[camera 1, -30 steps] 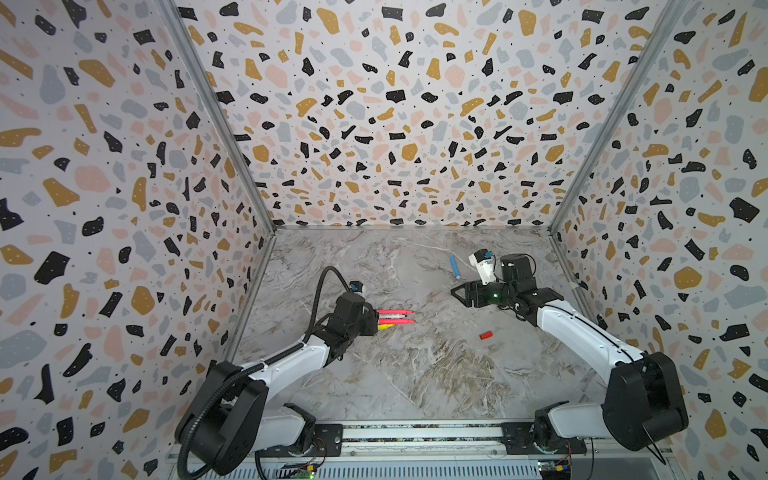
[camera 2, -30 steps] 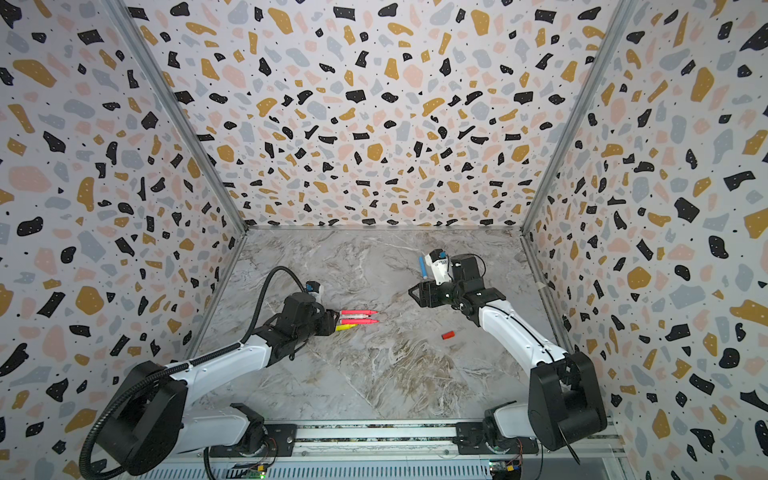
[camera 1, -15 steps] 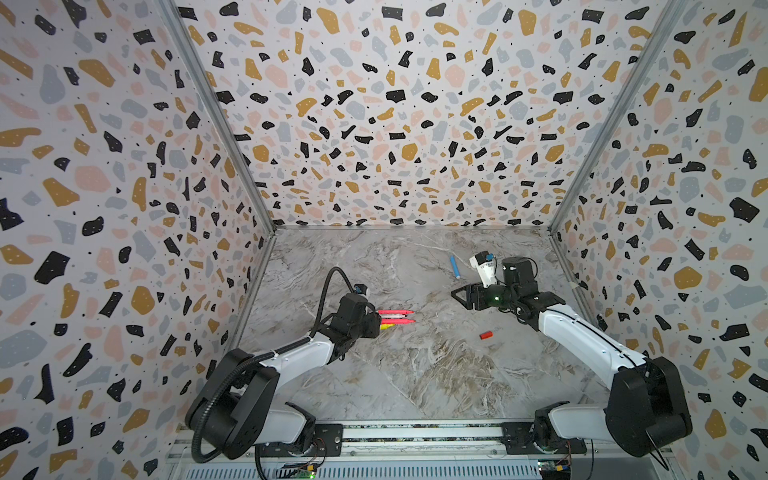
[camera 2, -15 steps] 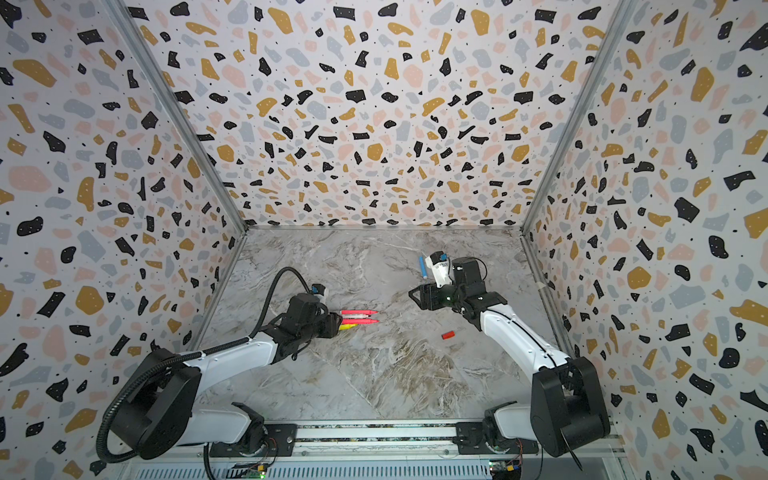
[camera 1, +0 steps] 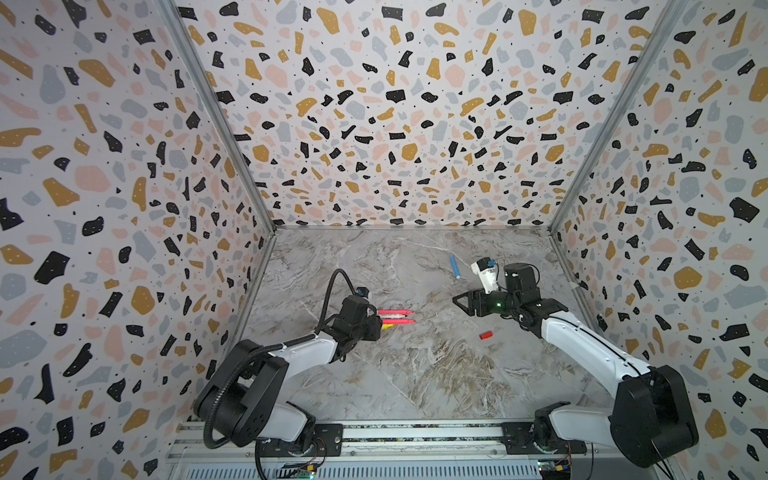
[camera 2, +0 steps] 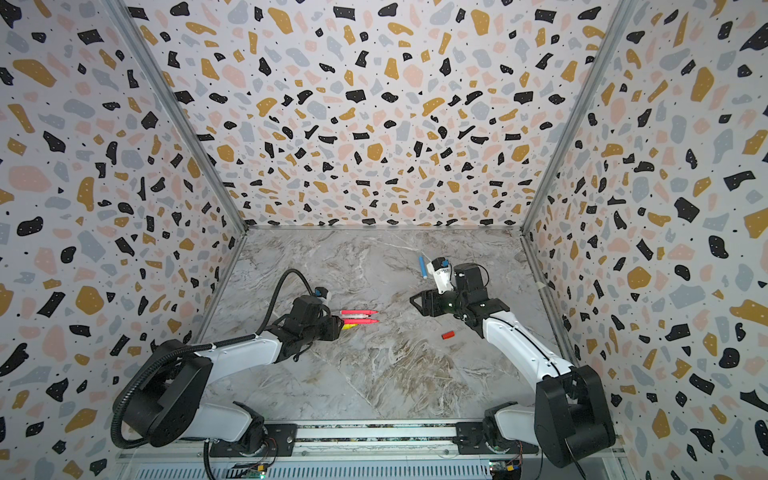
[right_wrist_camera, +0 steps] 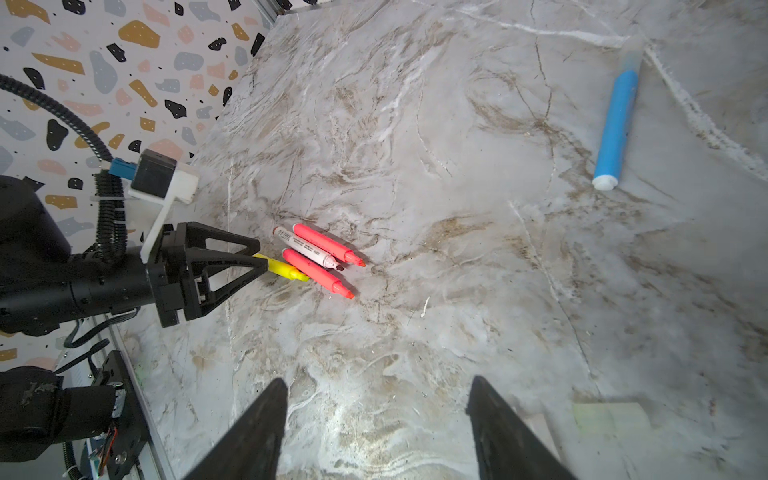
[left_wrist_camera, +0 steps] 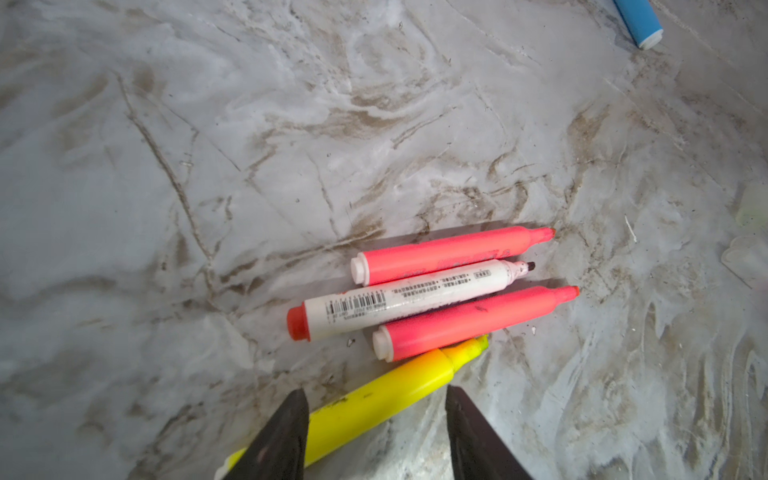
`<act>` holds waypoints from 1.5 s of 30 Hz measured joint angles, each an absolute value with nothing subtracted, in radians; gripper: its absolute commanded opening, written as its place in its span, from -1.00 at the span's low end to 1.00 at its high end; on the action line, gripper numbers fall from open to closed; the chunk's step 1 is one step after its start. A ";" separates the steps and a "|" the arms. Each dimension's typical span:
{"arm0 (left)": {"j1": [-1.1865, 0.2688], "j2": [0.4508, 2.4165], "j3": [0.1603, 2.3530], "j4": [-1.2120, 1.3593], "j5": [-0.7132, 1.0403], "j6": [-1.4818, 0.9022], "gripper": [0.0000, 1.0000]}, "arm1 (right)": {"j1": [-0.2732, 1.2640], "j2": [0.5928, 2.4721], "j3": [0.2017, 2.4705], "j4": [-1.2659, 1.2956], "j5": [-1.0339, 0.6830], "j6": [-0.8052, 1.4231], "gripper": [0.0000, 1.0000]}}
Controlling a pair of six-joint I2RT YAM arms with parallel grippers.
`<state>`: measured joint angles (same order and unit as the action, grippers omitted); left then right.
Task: Insert the pens into the pen caps
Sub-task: 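Lower the left gripper over the yellow highlighter while the right gripper returns, then close the left gripper on the yellow highlighter and lift it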
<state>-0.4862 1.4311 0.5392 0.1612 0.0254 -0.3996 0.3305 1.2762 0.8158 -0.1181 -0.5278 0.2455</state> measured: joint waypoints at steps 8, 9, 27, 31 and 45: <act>-0.486 1.442 0.529 0.163 0.040 -0.399 0.07 | 0.331 1.237 0.781 -0.115 -0.528 0.247 0.38; -0.486 1.444 0.529 0.163 0.043 -0.397 0.06 | 0.331 1.234 0.777 -0.113 -0.529 0.248 0.38; -0.596 1.510 0.575 0.127 0.044 -0.369 -0.03 | 0.331 1.150 0.705 -0.092 -0.527 0.262 0.37; -0.629 1.543 0.609 0.117 0.044 -0.350 -0.16 | 0.331 1.145 0.682 -0.089 -0.527 0.264 0.37; -0.760 1.630 0.688 0.115 0.041 -0.307 -0.55 | 0.318 1.078 0.669 -0.094 -0.509 0.265 0.36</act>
<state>-0.7605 1.6302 0.6880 0.1154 0.0414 -0.3069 0.3176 1.0782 0.6693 -0.0937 -0.5095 0.2649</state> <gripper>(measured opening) 0.239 0.683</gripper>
